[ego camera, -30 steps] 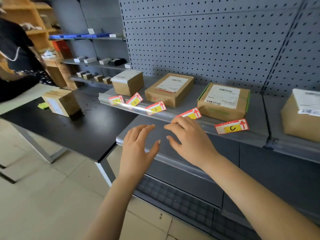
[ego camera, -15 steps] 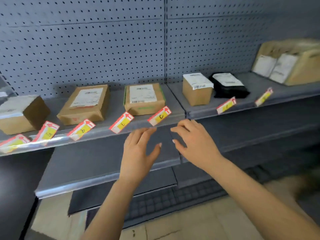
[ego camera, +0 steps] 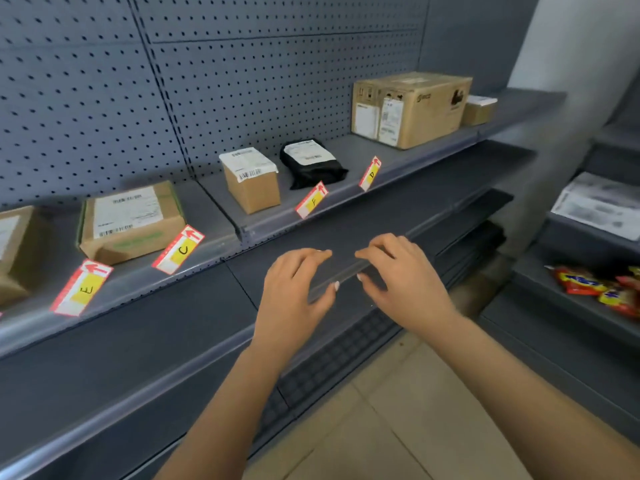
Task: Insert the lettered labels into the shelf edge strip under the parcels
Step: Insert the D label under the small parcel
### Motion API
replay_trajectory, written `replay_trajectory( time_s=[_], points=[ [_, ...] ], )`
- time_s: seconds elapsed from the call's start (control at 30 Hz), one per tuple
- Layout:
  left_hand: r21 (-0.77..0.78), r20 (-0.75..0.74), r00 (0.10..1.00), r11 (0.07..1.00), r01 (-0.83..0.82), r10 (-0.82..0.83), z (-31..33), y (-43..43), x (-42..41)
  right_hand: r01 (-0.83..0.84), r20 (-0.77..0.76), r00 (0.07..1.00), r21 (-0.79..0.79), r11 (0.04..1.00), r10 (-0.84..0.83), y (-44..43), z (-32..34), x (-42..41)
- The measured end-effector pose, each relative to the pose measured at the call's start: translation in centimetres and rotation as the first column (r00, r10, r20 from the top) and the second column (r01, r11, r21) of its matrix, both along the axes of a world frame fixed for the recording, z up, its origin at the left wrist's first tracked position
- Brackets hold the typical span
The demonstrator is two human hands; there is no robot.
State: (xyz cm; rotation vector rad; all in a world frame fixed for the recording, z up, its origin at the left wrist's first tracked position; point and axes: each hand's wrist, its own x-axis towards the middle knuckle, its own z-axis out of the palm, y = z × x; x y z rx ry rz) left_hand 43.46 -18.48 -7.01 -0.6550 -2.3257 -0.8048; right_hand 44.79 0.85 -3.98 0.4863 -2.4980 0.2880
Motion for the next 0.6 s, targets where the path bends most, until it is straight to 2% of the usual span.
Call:
replay_trajectory(
  time_s=[0.3, 0.6],
  points=[
    [-0.032, 0.011, 0.998, 0.997, -0.063, 0.064, 0.4, 10.1, -4.4, -0.023, 0.005, 1.000, 0.005, 1.000, 0.023, 10.1, -0.1, -4.6],
    [0.051, 0.001, 0.981, 0.979, -0.196, 0.196, 0.3, 18.3, -9.3, -0.146, 0.022, 0.989, 0.027, 0.989, 0.145, 18.3, 0.8, -11.3]
  ],
)
